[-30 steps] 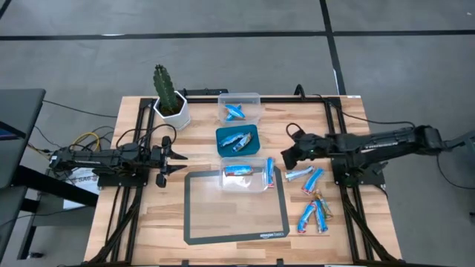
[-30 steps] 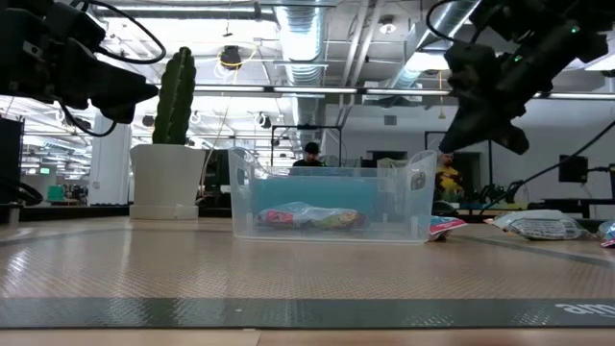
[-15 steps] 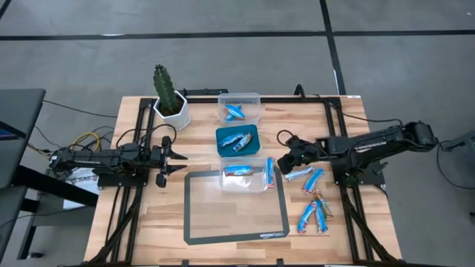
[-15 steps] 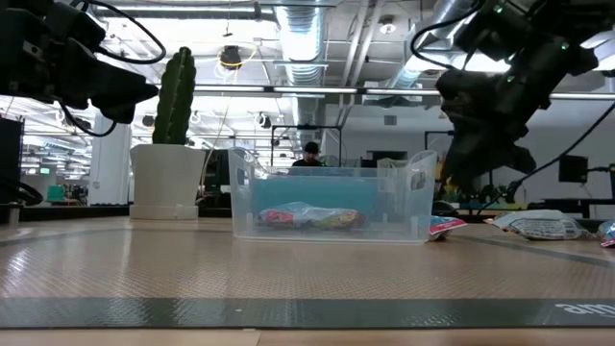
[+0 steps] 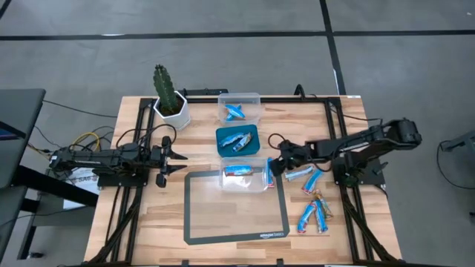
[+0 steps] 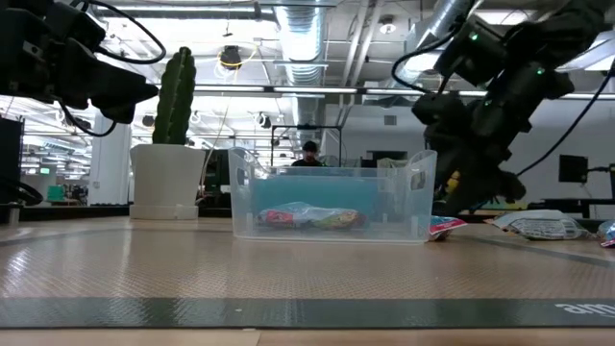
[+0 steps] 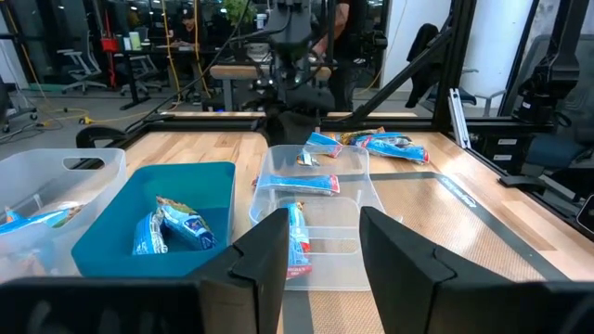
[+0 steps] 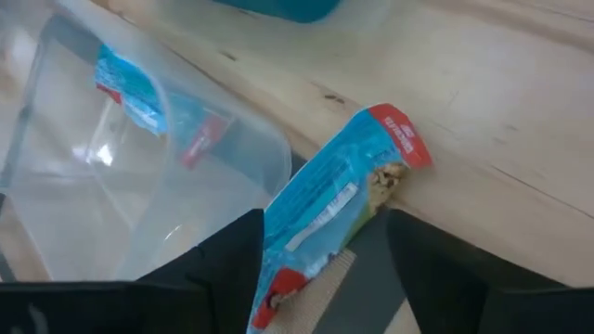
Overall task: Pick and place Granola Bars by type
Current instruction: Put the top left red granola bar into the bottom transparent bin
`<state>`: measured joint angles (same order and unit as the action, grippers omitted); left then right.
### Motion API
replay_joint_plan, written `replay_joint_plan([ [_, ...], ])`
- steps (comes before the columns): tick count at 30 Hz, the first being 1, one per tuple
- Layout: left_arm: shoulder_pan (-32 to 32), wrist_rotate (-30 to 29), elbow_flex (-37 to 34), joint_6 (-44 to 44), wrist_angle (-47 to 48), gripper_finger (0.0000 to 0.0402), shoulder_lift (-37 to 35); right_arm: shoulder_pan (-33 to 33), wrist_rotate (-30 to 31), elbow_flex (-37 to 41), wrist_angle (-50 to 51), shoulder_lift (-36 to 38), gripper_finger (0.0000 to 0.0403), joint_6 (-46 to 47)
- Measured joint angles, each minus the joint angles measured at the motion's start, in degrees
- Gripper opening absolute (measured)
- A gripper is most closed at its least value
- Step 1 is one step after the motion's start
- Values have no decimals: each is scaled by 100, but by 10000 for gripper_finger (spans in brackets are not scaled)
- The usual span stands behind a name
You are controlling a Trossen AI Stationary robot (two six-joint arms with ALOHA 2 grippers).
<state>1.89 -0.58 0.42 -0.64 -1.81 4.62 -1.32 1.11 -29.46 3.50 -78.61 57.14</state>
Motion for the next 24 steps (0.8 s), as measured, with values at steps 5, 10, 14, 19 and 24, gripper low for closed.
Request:
replay_joint_plan([
  [5,0,0,0,66,0,128,-2,-96,-92,-250,91,-301,230,-60],
  [10,1,-1,-1,13,0,128,-2,-147,-106,-529,325,-678,225,-164],
  [14,2,0,1,63,0,128,-2,-147,-108,-858,834,-989,224,-210],
  [19,1,-1,-1,44,0,128,-2,-147,-108,-1198,1296,-1210,221,-315],
  [24,0,-1,0,63,0,128,-2,-147,-108,-1320,1516,-1256,201,-317],
])
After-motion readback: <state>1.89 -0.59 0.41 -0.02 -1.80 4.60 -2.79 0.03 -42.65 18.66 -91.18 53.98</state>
